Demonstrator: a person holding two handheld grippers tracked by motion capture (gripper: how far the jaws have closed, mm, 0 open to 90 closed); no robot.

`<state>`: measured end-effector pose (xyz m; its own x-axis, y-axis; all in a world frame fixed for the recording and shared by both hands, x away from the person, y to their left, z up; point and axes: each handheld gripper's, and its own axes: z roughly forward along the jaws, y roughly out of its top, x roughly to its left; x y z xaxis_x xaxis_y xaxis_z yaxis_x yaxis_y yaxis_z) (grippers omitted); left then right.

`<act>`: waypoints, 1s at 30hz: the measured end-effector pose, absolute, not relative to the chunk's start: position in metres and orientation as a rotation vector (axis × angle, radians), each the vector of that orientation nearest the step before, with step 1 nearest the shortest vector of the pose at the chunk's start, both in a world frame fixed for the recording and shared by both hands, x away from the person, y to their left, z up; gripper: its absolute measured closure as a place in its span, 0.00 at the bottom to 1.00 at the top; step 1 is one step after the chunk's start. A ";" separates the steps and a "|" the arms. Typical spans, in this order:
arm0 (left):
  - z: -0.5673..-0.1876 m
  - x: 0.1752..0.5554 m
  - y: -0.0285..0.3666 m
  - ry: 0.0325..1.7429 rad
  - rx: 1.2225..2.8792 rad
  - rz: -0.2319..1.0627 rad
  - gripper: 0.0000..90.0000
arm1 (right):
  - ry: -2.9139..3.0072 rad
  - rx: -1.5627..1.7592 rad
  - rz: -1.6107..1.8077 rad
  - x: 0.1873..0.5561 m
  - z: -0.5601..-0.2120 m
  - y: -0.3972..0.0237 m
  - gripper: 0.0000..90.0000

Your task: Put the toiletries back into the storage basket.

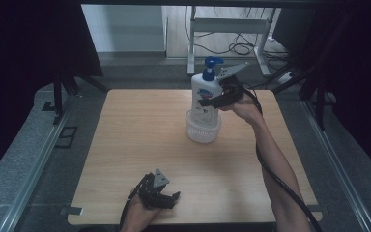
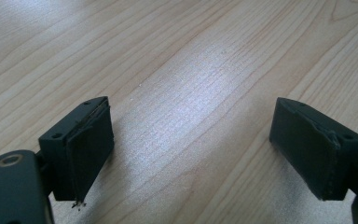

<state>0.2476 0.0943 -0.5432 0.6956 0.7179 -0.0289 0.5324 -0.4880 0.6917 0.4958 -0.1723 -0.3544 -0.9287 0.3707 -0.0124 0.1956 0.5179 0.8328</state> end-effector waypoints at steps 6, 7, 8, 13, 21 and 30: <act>-0.543 0.247 0.094 0.953 2.208 0.343 0.15 | 2.573 0.485 1.364 0.500 -0.363 -0.171 0.42; -0.543 0.247 0.094 0.954 2.208 0.342 0.15 | 2.575 0.491 1.357 0.500 -0.366 -0.171 0.42; -0.543 0.247 0.094 0.954 2.208 0.342 0.15 | 2.575 0.491 1.357 0.500 -0.366 -0.171 0.42; -0.543 0.247 0.094 0.951 2.211 0.341 0.15 | 2.582 0.481 1.362 0.502 -0.376 -0.170 0.42; -0.543 0.247 0.094 0.952 2.210 0.342 0.15 | 2.598 0.491 1.342 0.504 -0.392 -0.168 0.42; -0.543 0.247 0.094 0.952 2.211 0.341 0.15 | 2.603 0.502 1.343 0.505 -0.406 -0.170 0.42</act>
